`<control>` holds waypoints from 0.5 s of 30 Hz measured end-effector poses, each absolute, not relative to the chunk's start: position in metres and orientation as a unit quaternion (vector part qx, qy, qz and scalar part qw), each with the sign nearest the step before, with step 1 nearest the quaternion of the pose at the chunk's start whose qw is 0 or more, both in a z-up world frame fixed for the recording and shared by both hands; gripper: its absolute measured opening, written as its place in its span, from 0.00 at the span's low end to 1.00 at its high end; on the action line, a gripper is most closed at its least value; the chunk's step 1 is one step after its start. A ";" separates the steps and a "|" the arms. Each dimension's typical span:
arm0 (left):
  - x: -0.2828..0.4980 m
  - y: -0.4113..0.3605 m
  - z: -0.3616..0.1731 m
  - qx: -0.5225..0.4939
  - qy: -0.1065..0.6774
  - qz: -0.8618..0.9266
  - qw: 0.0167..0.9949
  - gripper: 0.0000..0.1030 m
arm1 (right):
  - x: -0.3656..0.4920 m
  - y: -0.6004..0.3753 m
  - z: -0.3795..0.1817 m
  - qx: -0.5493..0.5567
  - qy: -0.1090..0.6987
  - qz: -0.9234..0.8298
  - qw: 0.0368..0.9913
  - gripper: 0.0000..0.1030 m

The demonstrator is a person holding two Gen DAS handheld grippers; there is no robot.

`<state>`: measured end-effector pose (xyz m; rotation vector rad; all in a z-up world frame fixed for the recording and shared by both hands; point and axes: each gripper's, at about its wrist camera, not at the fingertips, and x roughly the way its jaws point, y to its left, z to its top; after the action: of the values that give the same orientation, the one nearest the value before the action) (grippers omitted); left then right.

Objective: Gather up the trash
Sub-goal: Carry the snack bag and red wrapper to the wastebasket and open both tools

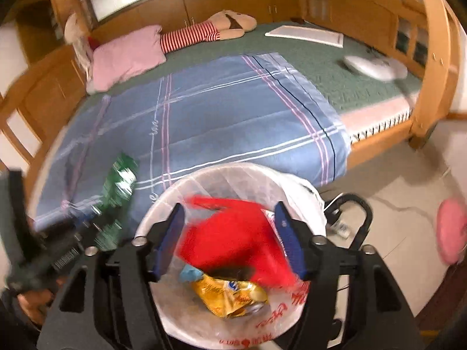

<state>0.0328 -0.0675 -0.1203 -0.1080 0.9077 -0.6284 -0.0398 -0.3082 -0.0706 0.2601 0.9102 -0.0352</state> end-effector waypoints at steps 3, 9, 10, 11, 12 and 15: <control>0.021 -0.083 -0.120 -0.035 0.427 -0.330 0.841 0.45 | -0.046 -0.321 -0.067 0.156 0.426 -0.018 0.891 0.75; 0.016 -0.087 -0.118 -0.019 0.410 -0.323 0.853 0.82 | -0.057 -0.334 -0.052 0.192 0.375 -0.037 0.906 0.76; 0.017 -0.084 -0.118 -0.017 0.409 -0.307 0.859 0.84 | -0.059 -0.335 -0.050 0.189 0.368 -0.042 0.909 0.77; 0.018 -0.079 -0.115 -0.016 0.407 -0.281 0.869 0.85 | -0.060 -0.333 -0.046 0.183 0.361 -0.048 0.913 0.80; 0.019 -0.074 -0.113 -0.014 0.406 -0.258 0.877 0.87 | -0.062 -0.332 -0.043 0.174 0.354 -0.057 0.917 0.81; 0.015 -0.056 -0.096 -0.004 0.393 -0.159 0.906 0.91 | -0.069 -0.317 -0.030 0.144 0.330 -0.073 0.930 0.86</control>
<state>0.0149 -0.0561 -0.0958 -0.0085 0.8122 -0.3290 -0.0686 -0.3167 -0.0300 0.2959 0.6765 -0.1488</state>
